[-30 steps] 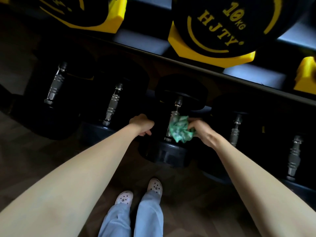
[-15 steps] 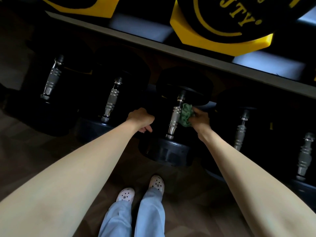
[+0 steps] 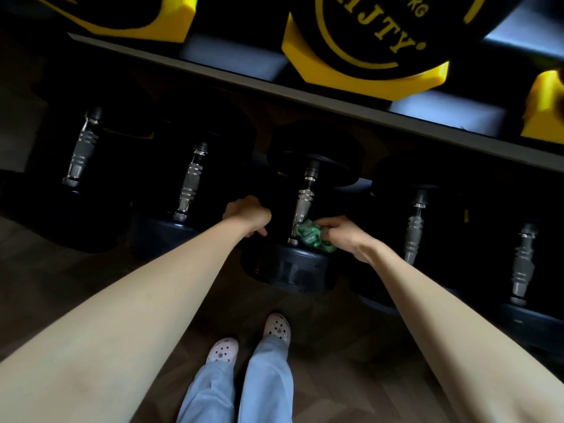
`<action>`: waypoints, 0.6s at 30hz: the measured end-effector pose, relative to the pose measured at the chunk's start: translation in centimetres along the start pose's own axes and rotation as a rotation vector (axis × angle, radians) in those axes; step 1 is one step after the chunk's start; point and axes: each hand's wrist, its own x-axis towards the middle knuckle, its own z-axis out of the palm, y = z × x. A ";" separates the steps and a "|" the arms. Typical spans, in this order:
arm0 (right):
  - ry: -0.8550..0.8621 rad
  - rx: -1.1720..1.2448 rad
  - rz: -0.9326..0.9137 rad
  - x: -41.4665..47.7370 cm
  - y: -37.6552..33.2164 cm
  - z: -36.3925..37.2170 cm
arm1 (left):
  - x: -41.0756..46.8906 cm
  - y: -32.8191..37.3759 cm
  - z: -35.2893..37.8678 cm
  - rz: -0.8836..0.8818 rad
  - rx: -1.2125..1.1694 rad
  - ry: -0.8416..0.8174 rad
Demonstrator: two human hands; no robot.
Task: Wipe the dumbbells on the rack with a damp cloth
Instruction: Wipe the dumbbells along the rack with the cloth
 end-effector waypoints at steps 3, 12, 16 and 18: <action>-0.079 0.194 -0.013 -0.2 -0.9 -0.7 | 0.1 -0.6 -0.3 -0.024 -0.087 -0.036; 0.340 -0.259 -0.359 3.7 -6.0 0.2 | -0.9 -1.8 -1.7 -0.043 -0.346 -0.197; 0.343 -0.715 -0.351 4.5 -6.6 1.9 | -0.6 -1.6 -1.5 -0.018 -0.274 -0.204; 0.321 -0.912 -0.321 4.9 -6.4 2.6 | -0.5 -1.6 -1.6 -0.029 -0.291 -0.232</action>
